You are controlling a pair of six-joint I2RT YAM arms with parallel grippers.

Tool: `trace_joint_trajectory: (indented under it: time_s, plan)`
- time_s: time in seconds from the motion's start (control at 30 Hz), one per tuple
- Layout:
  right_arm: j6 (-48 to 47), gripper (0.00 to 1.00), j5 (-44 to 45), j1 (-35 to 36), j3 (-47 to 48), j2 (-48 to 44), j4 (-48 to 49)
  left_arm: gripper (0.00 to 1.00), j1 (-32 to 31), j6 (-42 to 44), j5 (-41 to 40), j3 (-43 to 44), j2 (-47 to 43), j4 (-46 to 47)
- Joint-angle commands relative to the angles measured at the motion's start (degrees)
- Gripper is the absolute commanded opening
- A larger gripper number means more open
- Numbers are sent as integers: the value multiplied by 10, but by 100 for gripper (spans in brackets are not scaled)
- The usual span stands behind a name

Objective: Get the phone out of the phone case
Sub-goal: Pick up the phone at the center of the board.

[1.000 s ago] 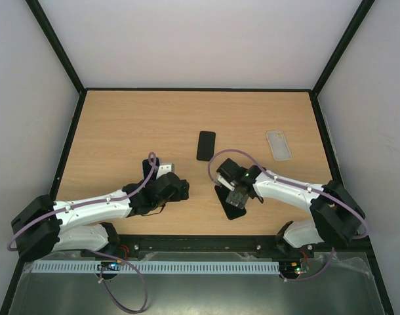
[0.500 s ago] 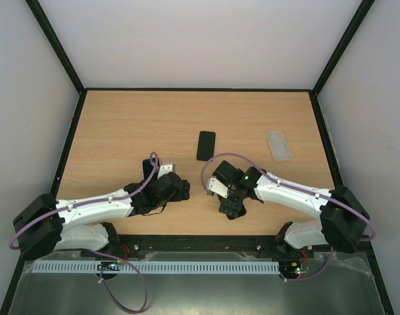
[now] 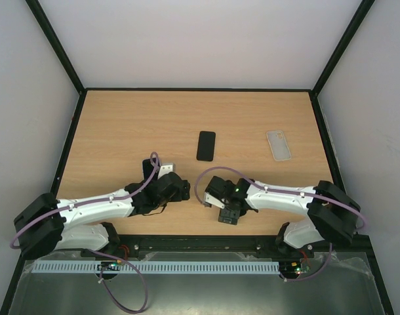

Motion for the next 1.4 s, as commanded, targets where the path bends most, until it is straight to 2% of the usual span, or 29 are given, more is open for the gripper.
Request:
trace_joint_trajectory:
  time_s: [0.0,0.13,0.47,0.8,0.93,1.37]
  plan:
    - [16,97,109,4,-17,-1,30,94,2,-6,4,7,8,1]
    - [16,98,135,-16,-26,-27,31,94,2,-6,5,7,9,2]
    - [-41,97,-3,-198,-3,1,-19,94,2,-4,13,6,14,10]
    - [-27,98,-93,-301,61,73,-44,94,2,-7,19,2,14,12]
    - [-10,98,-111,-321,79,99,-51,94,2,-8,22,0,15,15]
    - [12,98,-79,-352,99,169,-69,94,2,-6,29,0,31,26]
